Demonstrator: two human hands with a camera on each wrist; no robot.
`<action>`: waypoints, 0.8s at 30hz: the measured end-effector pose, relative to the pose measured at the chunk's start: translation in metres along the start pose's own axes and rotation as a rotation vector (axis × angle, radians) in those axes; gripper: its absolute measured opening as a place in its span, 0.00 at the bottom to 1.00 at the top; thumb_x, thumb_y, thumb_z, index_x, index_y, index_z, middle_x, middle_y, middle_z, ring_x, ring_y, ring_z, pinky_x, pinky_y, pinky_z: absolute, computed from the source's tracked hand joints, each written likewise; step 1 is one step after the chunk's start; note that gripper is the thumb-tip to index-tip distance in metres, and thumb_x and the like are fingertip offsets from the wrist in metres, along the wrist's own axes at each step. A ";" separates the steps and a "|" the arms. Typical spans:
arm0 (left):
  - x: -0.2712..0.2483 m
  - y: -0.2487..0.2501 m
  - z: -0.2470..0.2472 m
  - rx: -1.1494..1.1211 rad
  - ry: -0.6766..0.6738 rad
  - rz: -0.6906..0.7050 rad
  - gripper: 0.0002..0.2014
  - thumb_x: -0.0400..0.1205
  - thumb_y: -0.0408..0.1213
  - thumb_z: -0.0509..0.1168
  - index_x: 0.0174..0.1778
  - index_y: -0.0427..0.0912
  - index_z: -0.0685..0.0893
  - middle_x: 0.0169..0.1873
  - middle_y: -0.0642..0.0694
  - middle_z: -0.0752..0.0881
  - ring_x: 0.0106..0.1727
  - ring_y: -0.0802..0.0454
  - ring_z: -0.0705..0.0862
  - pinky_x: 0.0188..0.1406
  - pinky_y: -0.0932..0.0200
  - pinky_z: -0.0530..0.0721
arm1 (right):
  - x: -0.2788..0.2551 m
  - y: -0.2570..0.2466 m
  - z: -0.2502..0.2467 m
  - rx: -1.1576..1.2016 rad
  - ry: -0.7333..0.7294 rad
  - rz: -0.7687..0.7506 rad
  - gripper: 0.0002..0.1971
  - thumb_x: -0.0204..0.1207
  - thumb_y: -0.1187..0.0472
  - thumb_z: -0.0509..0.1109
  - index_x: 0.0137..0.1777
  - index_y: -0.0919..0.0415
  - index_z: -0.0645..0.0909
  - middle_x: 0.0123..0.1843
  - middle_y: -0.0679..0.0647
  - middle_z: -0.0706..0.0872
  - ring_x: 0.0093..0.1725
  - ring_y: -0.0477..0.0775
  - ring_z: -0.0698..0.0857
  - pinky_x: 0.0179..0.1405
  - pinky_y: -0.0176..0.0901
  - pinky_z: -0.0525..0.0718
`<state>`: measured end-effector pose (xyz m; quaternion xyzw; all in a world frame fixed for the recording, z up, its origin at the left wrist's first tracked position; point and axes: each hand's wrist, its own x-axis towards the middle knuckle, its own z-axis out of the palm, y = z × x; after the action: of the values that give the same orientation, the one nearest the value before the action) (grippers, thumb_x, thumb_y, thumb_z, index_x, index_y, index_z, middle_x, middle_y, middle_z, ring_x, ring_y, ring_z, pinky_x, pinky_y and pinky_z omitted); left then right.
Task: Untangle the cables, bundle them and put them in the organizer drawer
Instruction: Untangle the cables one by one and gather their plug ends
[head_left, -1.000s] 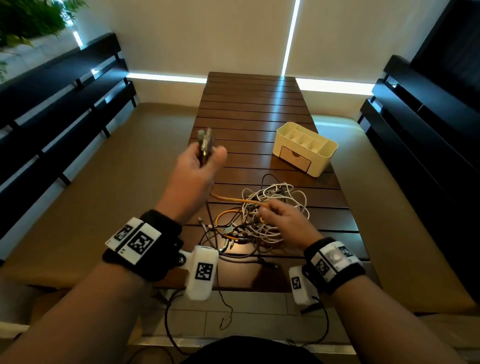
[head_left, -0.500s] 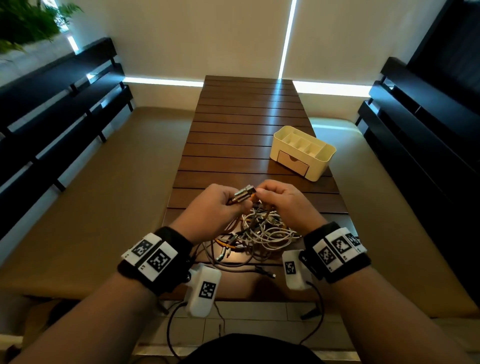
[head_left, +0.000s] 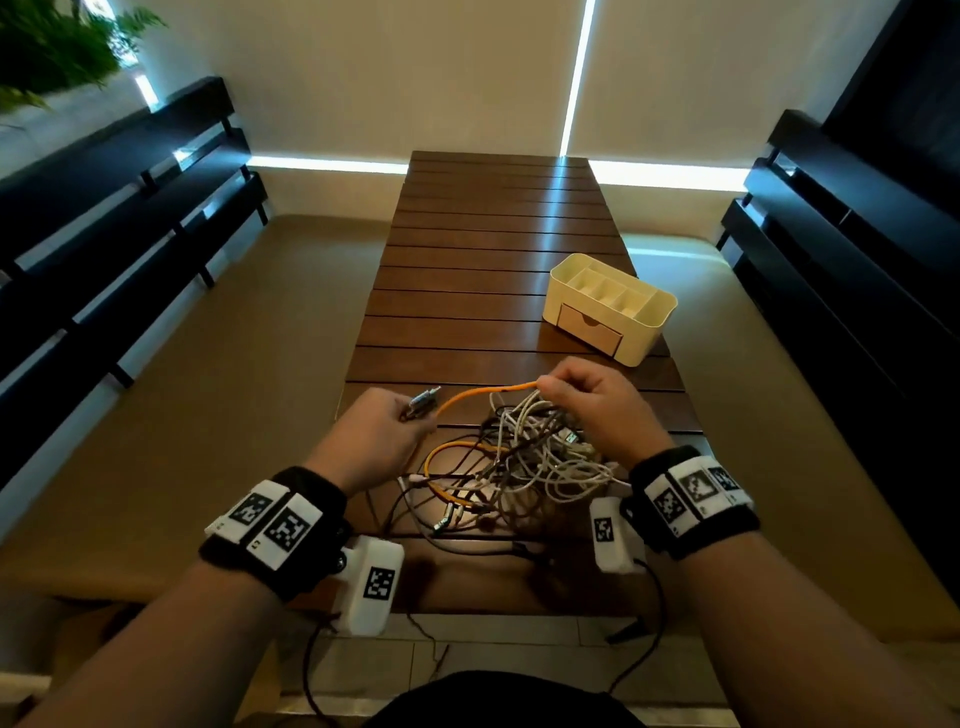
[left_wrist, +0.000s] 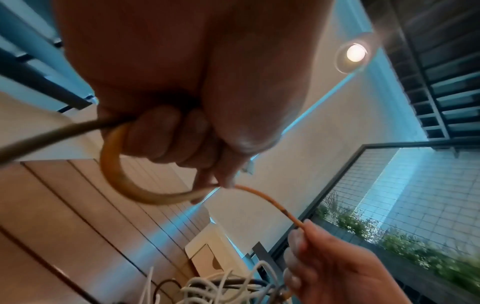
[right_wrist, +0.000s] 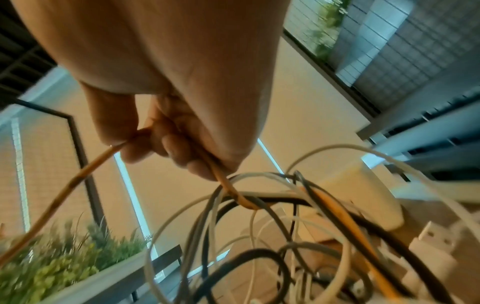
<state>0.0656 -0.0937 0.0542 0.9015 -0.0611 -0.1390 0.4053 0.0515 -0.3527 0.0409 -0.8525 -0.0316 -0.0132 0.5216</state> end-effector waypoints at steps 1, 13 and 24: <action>-0.001 0.001 0.000 -0.003 0.029 -0.001 0.14 0.87 0.41 0.65 0.37 0.41 0.86 0.25 0.48 0.75 0.26 0.54 0.70 0.26 0.60 0.68 | 0.002 -0.004 -0.002 -0.080 -0.032 -0.022 0.10 0.83 0.52 0.69 0.41 0.52 0.84 0.33 0.44 0.81 0.32 0.41 0.77 0.36 0.37 0.77; 0.001 0.035 0.018 -0.074 0.229 0.392 0.20 0.87 0.41 0.65 0.75 0.59 0.79 0.49 0.57 0.89 0.46 0.63 0.85 0.50 0.55 0.85 | 0.012 -0.024 0.016 -0.429 -0.169 -0.254 0.09 0.80 0.54 0.74 0.45 0.61 0.86 0.42 0.50 0.85 0.41 0.48 0.83 0.39 0.39 0.79; 0.012 0.031 0.023 0.151 -0.063 0.282 0.11 0.88 0.40 0.62 0.41 0.58 0.83 0.32 0.55 0.82 0.34 0.54 0.79 0.33 0.56 0.74 | 0.021 -0.026 0.018 -0.280 -0.108 -0.280 0.06 0.80 0.61 0.74 0.42 0.51 0.82 0.37 0.42 0.80 0.35 0.37 0.79 0.34 0.25 0.73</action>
<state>0.0705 -0.1335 0.0600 0.9070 -0.2098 -0.1041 0.3499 0.0708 -0.3235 0.0572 -0.9035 -0.1755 -0.0439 0.3885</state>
